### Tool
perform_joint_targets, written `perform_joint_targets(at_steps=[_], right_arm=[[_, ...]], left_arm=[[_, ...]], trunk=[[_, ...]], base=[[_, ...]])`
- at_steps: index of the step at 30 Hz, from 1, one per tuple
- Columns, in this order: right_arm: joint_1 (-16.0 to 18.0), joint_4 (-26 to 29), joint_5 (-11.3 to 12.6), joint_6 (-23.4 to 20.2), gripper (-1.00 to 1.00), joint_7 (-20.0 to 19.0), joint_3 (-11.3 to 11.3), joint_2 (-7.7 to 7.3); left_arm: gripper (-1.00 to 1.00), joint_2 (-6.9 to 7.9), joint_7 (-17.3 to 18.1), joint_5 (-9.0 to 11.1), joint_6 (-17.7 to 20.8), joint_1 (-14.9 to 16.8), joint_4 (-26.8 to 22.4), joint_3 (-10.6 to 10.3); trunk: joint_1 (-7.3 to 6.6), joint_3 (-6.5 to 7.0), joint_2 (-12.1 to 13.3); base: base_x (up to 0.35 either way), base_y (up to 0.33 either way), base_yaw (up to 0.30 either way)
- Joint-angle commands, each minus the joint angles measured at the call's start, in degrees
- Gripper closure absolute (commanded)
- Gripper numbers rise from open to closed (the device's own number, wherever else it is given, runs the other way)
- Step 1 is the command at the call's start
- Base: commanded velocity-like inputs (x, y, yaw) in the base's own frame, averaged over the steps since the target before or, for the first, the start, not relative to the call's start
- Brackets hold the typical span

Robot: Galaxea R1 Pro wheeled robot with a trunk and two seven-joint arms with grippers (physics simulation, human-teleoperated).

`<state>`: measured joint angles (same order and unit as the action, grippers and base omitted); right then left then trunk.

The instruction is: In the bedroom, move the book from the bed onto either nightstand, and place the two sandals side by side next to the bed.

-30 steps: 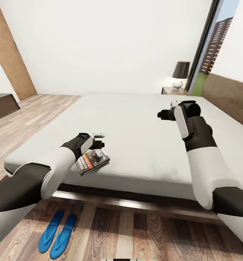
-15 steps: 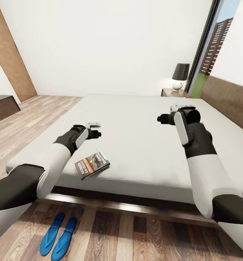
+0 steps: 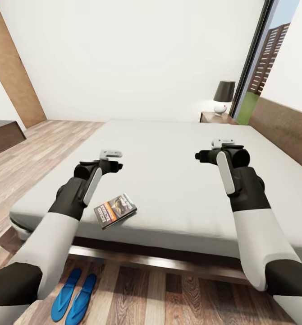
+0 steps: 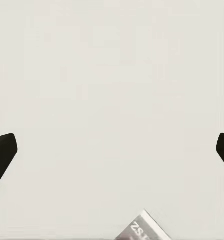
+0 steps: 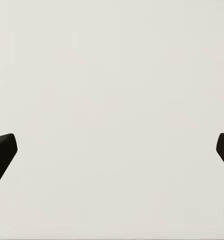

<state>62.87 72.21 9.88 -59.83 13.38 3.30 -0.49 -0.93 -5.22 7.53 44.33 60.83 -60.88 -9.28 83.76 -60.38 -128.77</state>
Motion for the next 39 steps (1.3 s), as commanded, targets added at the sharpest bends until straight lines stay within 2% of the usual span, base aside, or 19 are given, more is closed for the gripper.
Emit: perform_joint_targets(at_steps=[1,2,3,8,16,22,31,33,39], right_arm=[[-0.19,0.5,0.62,-0.17,-1.0,0.59,0.13,-0.07],[-0.71,1.6,0.64,-0.17,-1.0,0.59,0.13,-0.09],[-2.13,3.67,0.62,-0.17,-1.0,0.59,0.13,-0.11],[-3.61,5.14,0.63,-0.17,-1.0,0.59,0.13,-0.16],[-5.06,5.67,0.48,-0.17,-1.0,0.59,0.02,-0.33],[-5.25,5.62,0.42,-0.17,-1.0,0.59,0.03,-0.37],[-5.63,5.56,0.46,-0.17,-1.0,0.61,0.04,-0.37],[-5.65,5.6,0.43,-0.17,-1.0,0.59,0.04,-0.38],[-5.67,5.6,0.41,-0.17,-1.0,0.66,0.04,-0.39]], left_arm=[[-1.0,0.09,-0.56,0.44,0.91,-1.24,-2.71,-0.04],[-1.0,0.45,-0.57,0.23,1.83,-3.5,-7.11,0.02],[-1.0,1.69,-0.55,0.01,2.93,-6.89,-12.74,0.06],[-1.0,3.57,-0.51,-0.02,3.79,-9.93,-16.12,0.05],[-1.0,4.05,-0.34,0.01,3.81,-12.95,-18.13,-0.02],[-1.0,4.08,-0.34,0.05,3.83,-13.3,-18.34,0.05],[-1.0,4.17,-0.48,0.2,3.79,-13.85,-18.4,0.22],[-1.0,4.25,-0.49,0.2,3.7,-14.52,-17.98,1.29],[-1.0,4.33,-0.54,0.2,3.38,-16.2,-17.51,2.71]], trunk=[[-0.23,0.13,0.4],[-0.45,0.31,0.8],[-0.67,0.49,1.2],[-0.89,0.67,1.6],[-0.89,0.67,1.6],[-0.89,0.79,1.6],[-0.89,1.03,1.6],[-0.89,1.08,1.6],[-0.89,1.24,1.6]], base=[[0.0,0.0,0.0],[0.0,0.0,0.0],[0.0,0.0,0.0],[0.0,0.0,0.0],[0.0,0.0,0.004],[-0.066,0.044,0.154],[-0.242,0.165,0.261],[-0.273,0.141,0.269],[-0.125,0.062,0.269]])
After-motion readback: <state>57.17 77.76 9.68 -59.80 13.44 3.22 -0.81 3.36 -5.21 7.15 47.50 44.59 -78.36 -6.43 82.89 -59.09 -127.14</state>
